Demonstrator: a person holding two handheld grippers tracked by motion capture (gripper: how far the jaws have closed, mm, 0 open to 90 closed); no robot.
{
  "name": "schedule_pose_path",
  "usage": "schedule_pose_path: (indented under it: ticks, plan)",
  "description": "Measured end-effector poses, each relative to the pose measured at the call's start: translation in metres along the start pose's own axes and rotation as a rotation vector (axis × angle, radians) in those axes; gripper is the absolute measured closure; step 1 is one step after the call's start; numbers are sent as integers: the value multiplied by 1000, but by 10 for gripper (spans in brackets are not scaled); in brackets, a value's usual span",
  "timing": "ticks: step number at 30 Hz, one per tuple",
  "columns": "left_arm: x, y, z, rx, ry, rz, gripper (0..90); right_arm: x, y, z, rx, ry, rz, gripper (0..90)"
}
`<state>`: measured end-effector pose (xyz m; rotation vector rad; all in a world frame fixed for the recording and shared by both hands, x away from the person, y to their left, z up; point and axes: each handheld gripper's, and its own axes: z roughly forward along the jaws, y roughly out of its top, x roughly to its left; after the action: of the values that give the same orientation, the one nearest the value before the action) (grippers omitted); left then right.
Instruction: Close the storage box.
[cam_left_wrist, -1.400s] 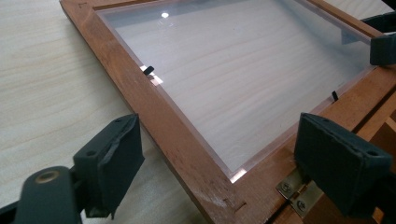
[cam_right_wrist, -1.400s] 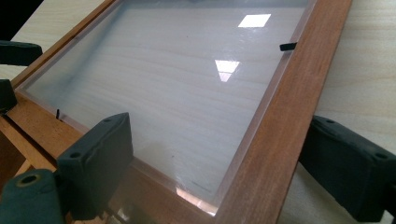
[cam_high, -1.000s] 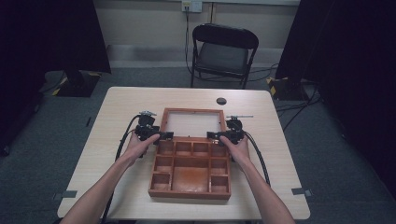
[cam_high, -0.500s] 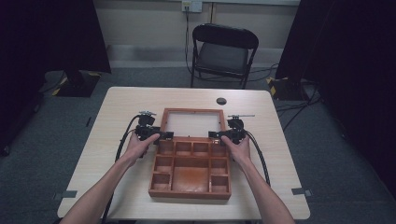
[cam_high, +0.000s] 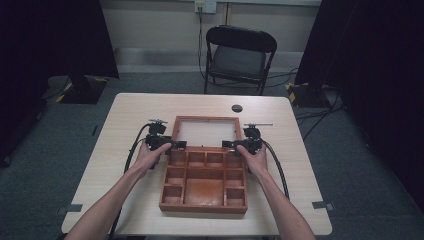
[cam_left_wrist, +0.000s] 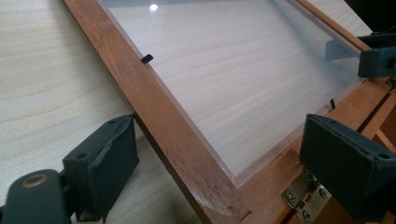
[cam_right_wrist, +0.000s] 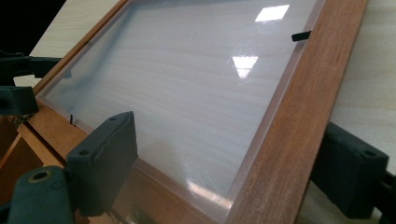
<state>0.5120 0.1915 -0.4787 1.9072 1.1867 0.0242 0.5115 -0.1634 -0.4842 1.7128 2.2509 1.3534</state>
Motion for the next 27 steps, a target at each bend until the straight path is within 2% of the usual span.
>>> schedule_pose_path:
  ticks: [4, 5, 7, 11, 16, 21, 27]
  plan:
    - [-2, 2, -4, -23, 30, 36, 150, 4, 1, -3, -23, -19, -44, 157]
    - [-1, 2, -5, -27, 4, 13, 176, 4, 1, -5, -36, -27, -55, 175]
    - [1, 2, -5, -33, -32, 2, 239, 5, 2, -8, -58, -34, -61, 220]
    - [-6, 5, -7, -41, 11, 42, 282, 7, 5, -15, -92, -48, -87, 279]
    - [-7, 7, -14, -52, 28, 65, 341, 10, 6, -20, -116, -59, -87, 328]
    - [-10, 10, -21, -70, 29, 89, 355, 12, 8, -27, -135, -60, -93, 385]
    - [-13, 14, -32, -110, 4, 92, 357, 15, 7, -34, -167, -59, -80, 451]
